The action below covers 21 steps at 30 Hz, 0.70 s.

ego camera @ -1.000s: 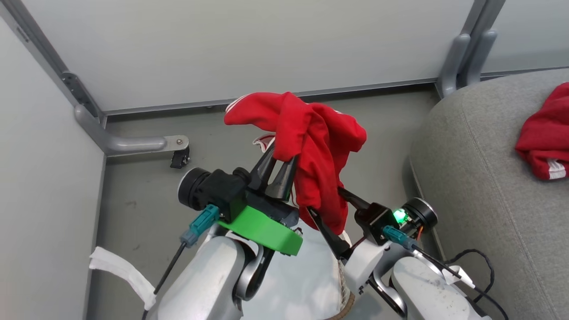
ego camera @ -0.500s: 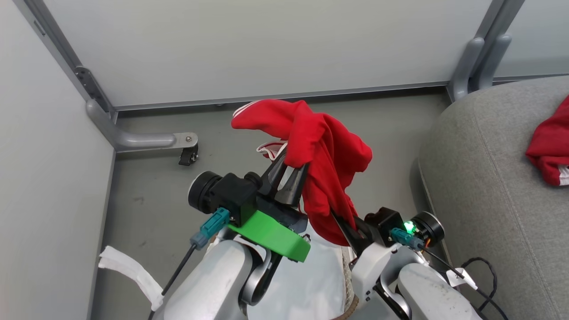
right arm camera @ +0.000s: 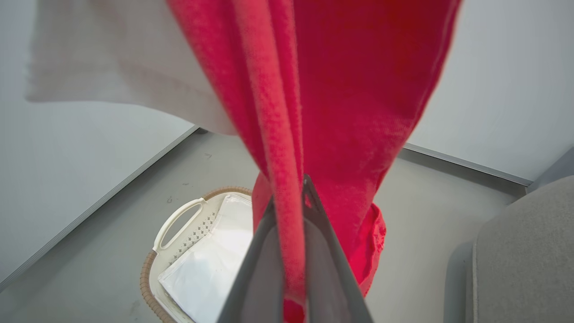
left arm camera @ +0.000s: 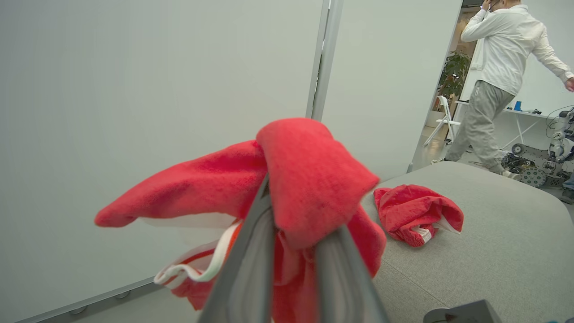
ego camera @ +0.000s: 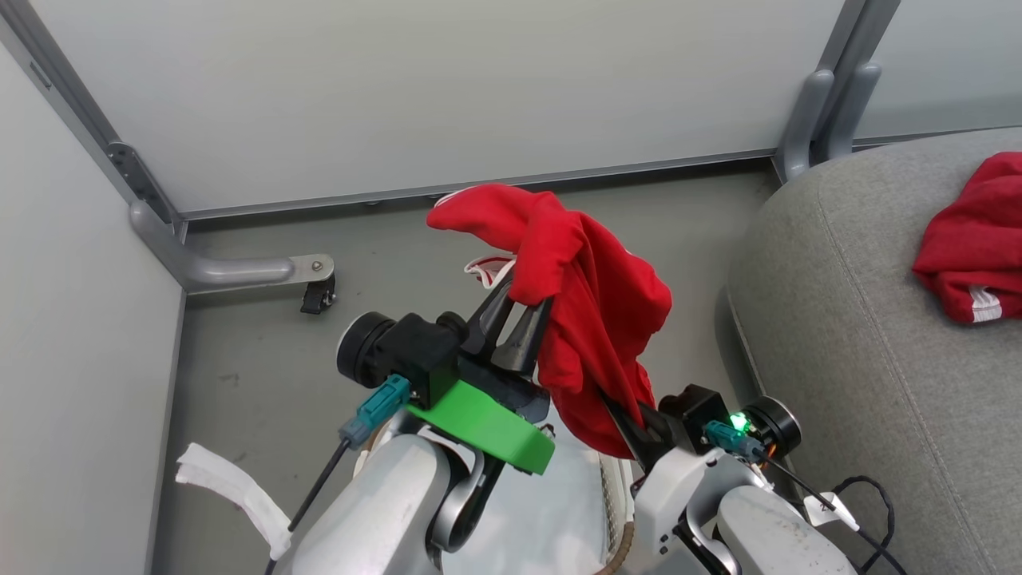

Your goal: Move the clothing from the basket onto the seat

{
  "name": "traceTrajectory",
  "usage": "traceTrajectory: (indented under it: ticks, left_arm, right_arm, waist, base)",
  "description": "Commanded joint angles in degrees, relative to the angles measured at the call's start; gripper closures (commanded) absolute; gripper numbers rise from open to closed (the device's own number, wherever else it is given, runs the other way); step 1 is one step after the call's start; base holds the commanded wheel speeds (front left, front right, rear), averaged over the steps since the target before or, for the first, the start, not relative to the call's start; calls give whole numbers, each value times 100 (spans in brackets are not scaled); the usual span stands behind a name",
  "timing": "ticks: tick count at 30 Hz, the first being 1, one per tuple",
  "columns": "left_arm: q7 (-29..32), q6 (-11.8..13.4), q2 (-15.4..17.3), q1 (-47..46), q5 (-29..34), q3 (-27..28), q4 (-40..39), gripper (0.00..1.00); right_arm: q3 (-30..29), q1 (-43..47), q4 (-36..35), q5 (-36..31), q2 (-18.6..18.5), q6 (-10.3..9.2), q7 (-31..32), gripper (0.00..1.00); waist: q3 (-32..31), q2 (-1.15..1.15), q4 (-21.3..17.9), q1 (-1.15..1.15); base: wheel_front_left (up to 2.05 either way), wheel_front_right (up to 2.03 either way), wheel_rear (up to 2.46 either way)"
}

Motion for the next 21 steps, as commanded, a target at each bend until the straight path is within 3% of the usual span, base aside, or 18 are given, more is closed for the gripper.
traceTrajectory:
  ticks: [1,21]
  left_arm:
    - [-69,-13,7,-26,-20,78,-57,100]
    - [-69,7,7,-75,8,73,-38,100]
  right_arm:
    - [-9,165,50,29,-56,-8,16,100]
    - [-25,132,-17,70,-55,-8,16,100]
  waist:
    - [5,0,-11,0]
    - [91,0,-122,0]
  base:
    - [0,0,0]
    - [0,0,0]
